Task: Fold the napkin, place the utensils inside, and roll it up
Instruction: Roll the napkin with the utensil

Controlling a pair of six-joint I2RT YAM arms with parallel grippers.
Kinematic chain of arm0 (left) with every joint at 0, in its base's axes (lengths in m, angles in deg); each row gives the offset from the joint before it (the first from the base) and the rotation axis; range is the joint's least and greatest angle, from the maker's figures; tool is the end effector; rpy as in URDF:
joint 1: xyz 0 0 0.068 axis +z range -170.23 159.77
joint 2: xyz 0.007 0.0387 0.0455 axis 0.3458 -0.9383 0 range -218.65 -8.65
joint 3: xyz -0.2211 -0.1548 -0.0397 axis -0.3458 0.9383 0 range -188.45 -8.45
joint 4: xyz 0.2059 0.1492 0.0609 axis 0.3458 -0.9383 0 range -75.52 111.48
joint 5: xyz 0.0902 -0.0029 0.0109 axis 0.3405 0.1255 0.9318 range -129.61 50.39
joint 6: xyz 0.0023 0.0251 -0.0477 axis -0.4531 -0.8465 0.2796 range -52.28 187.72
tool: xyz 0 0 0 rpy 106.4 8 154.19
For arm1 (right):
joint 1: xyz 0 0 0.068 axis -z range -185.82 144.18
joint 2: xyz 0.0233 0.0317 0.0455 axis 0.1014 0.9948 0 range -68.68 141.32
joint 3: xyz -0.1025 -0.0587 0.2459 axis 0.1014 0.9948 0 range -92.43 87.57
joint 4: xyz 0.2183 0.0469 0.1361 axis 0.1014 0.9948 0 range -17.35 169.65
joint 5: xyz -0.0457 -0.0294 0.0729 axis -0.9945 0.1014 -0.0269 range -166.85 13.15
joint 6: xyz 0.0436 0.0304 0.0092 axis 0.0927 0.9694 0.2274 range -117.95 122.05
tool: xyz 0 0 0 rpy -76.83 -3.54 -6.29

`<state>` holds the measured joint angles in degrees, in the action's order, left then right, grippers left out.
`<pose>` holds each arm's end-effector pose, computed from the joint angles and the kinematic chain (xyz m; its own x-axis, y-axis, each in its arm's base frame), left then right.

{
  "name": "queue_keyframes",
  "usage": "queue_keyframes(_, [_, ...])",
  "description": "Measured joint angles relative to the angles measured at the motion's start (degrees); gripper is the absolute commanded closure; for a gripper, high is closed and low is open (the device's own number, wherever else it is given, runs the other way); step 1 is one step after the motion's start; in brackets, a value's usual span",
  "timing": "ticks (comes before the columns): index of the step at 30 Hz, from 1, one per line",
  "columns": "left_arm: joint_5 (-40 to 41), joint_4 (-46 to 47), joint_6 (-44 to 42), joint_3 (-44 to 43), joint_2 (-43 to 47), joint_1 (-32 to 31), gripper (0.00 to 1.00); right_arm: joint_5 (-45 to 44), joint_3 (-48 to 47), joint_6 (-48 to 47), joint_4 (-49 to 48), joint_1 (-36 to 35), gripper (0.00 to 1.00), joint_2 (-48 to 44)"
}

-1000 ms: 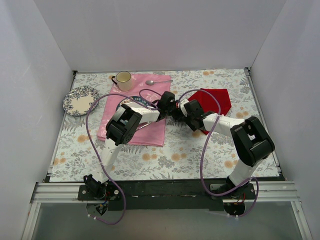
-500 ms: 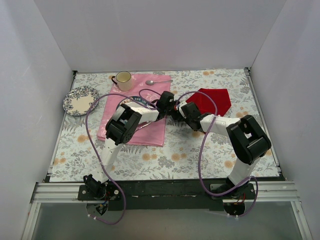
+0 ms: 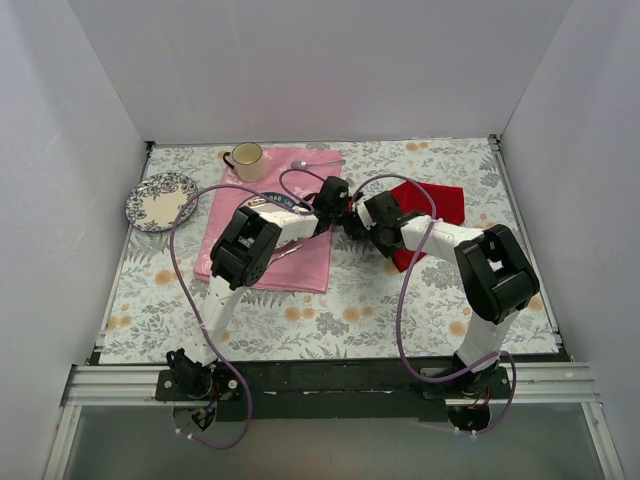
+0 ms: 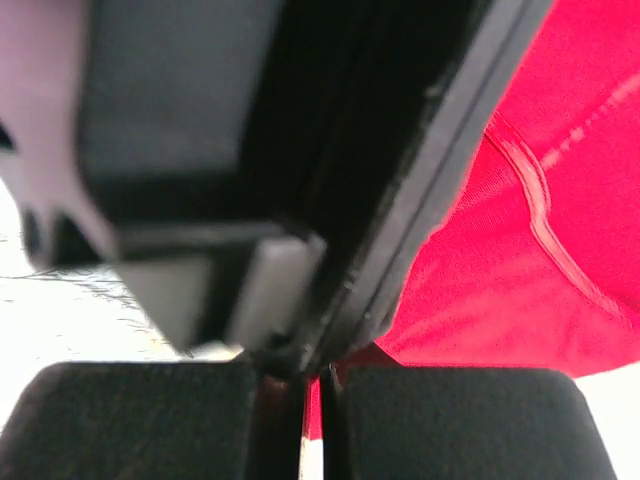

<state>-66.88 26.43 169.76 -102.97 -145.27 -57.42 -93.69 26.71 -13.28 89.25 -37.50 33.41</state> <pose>0.4029 -0.3261 0.1113 -0.7096 -0.5528 0.4369 -0.6433 0.2553 -0.7218 0.3089 0.1785 0.1638 -0.5965 -0.6655 -0.4487 -0.5487 0.7461 -0.3773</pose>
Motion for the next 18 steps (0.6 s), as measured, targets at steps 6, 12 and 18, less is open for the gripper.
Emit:
queue_keyframes(6, [-0.5,-0.3,-3.1,-0.2,0.6,1.4,0.45,11.0,-1.7,1.8,1.0,4.3,0.99,0.2])
queue_keyframes(12, [-1.3,-2.3,-6.1,-0.2,1.6,3.3,0.40,21.2,-1.8,4.8,1.1,10.4,0.99,0.3])
queue_keyframes(18, [-0.9,-4.2,-8.1,0.9,3.2,3.7,0.38,28.0,-2.1,7.1,1.4,13.8,0.99,0.7])
